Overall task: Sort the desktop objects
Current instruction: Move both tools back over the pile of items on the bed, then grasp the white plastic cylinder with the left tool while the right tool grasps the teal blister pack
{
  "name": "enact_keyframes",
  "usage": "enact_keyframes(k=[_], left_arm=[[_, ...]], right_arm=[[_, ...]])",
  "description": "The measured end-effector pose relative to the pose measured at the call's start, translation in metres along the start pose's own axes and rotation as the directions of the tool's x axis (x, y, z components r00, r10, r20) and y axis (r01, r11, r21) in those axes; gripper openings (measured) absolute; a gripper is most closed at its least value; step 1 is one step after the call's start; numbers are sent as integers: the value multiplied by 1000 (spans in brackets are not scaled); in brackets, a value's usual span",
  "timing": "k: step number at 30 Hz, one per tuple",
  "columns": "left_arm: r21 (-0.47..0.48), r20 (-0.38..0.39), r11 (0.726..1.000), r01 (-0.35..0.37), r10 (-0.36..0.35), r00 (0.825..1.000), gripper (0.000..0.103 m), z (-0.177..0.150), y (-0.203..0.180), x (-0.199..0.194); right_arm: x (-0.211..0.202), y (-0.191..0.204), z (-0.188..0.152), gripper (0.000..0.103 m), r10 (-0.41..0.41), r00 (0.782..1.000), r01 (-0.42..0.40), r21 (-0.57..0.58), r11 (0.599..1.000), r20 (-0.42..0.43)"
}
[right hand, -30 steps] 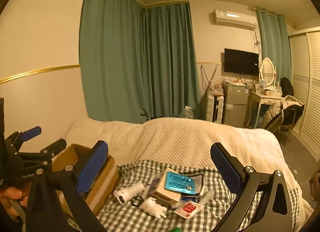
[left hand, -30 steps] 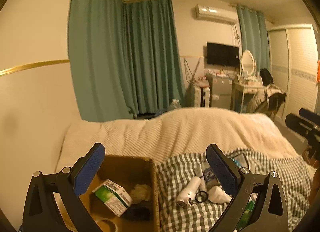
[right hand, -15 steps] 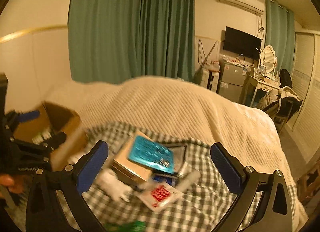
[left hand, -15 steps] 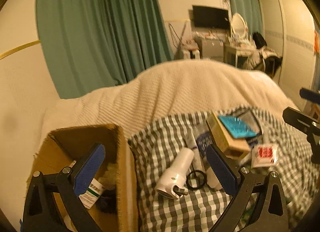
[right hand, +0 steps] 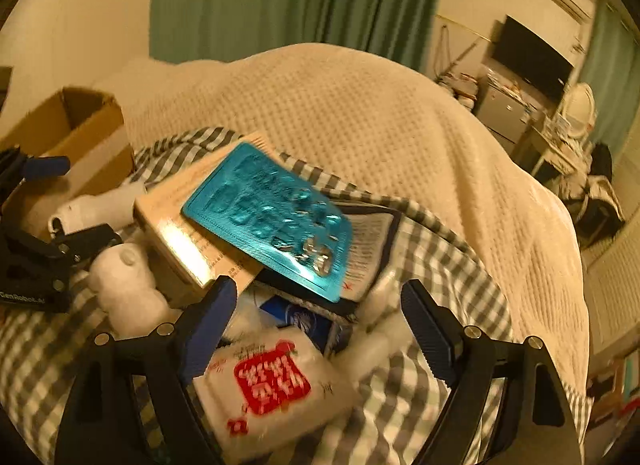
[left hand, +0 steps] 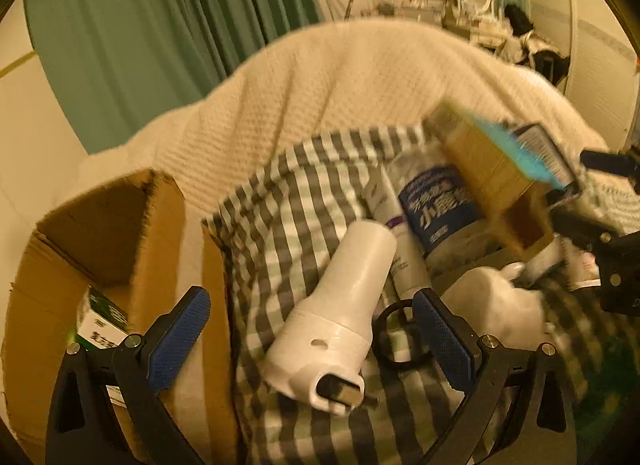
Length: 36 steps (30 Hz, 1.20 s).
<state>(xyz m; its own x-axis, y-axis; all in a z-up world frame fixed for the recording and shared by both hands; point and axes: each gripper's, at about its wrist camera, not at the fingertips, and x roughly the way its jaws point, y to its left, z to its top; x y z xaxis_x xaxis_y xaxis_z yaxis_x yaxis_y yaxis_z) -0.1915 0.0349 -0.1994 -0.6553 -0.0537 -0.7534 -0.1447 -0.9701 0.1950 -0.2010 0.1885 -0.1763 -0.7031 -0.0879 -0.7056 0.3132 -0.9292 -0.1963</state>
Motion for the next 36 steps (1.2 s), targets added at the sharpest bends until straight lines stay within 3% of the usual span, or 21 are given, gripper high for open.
enact_keyframes(k=[5, 11, 14, 15, 16, 18, 21, 26, 36], left_arm=[[-35, -22, 999, -6, 5, 1000, 97, 1, 7, 11], [-30, -18, 999, -41, 40, 999, 84, -1, 4, 8], [-50, -8, 997, -66, 66, 998, 73, 0, 8, 7], [-59, -1, 996, -70, 70, 998, 65, 1, 10, 6], [-62, 6, 997, -42, 42, 999, 37, 1, 11, 5], [-78, -12, 997, -2, 1, 1000, 35, 1, 13, 6], [-79, -3, 997, 3, -3, 1000, 35, 0, 13, 6], [-90, 29, 996, 27, -24, 999, 33, 0, 16, -7], [-83, 126, 991, 106, -95, 987, 33, 2, 9, -58]], right_arm=[[19, 3, 11, 83, -59, 998, 59, -70, 996, 5], [25, 5, 24, 71, -83, 996, 86, -89, 992, 37], [31, 9, 31, 35, -61, 998, 63, -91, 994, 25], [32, 9, 31, 22, -65, 998, 67, -88, 994, 20], [32, 10, 30, 15, -69, 997, 71, -85, 994, 21], [30, 8, 28, 9, -70, 997, 72, -71, 995, 32], [17, -5, 28, 8, -58, 996, 59, -8, 998, 61], [-7, -24, 29, 8, 18, 995, -30, 128, 991, 100], [-58, -13, 31, 8, 34, 980, -68, 172, 983, 195]])
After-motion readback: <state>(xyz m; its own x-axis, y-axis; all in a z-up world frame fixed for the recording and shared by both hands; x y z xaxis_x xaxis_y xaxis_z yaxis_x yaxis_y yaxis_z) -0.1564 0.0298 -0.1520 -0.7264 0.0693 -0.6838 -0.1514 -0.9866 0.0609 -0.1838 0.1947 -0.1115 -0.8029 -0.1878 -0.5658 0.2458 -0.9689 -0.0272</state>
